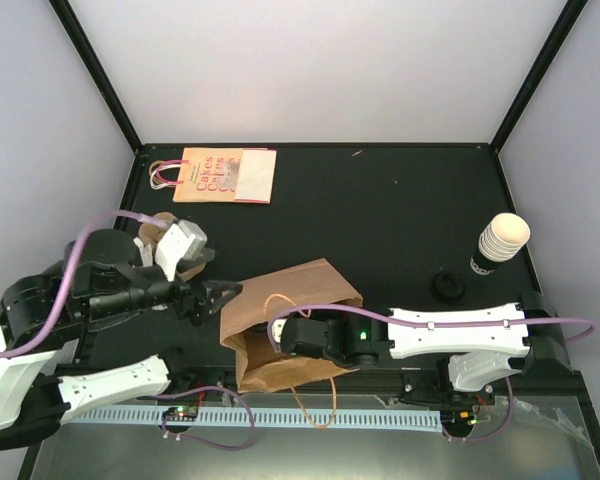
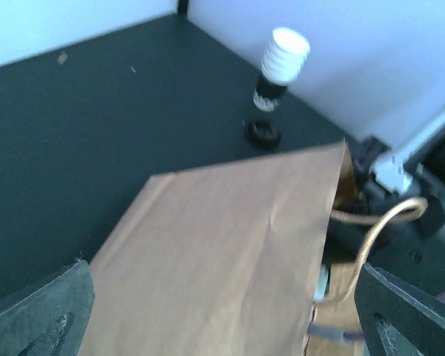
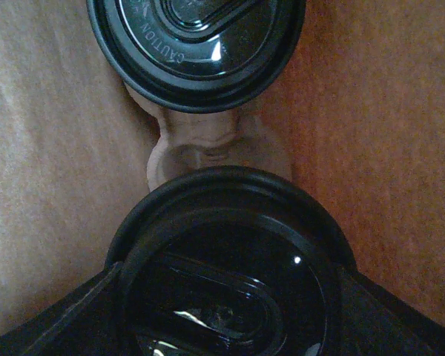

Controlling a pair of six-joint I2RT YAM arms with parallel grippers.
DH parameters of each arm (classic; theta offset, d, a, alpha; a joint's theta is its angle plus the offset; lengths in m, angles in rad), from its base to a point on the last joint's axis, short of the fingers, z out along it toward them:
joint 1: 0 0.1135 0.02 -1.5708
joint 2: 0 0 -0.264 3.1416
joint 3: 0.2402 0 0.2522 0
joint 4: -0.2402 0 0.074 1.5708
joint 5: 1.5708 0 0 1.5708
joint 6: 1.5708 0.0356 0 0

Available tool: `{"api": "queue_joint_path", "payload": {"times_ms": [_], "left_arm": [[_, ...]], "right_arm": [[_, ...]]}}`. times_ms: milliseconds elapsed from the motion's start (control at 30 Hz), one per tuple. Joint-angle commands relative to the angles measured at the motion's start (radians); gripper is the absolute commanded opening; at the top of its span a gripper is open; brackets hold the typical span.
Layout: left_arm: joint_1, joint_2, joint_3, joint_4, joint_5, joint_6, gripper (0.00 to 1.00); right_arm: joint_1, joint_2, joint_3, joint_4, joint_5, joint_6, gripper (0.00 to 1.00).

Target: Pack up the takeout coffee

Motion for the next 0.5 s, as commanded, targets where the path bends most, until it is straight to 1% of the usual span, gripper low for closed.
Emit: {"api": "queue_joint_path", "payload": {"times_ms": [0, 33, 67, 200, 267, 333, 467], "left_arm": [[0.051, 0.099, 0.121, -0.019, -0.140, -0.111, 0.99], [0.082, 0.126, 0.129, -0.029, -0.140, -0.108, 0.99], [0.132, 0.146, 0.123, -0.030, -0.107, -0.101, 0.99], [0.387, 0.207, 0.021, 0.044, 0.120, -0.055, 0.99], [0.472, 0.243, -0.041, 0.090, 0.201, -0.041, 0.99], [0.521, 0.287, -0.104, 0.145, 0.262, -0.028, 0.99], [0.571, 0.377, -0.188, 0.260, 0.342, -0.010, 0.99]], "right_arm": [[0.003, -0.033, -0.011, 0.033, 0.008, -0.018, 0.48], [0.004, -0.035, -0.013, 0.034, 0.006, -0.021, 0.48], [0.003, -0.038, -0.014, 0.037, 0.003, -0.023, 0.48], [0.016, -0.053, -0.035, 0.059, 0.002, -0.036, 0.48], [0.022, -0.060, -0.055, 0.072, 0.004, -0.042, 0.48], [0.028, -0.068, -0.076, 0.096, 0.012, -0.045, 0.49], [0.044, -0.080, -0.109, 0.130, 0.021, -0.050, 0.49]]}}
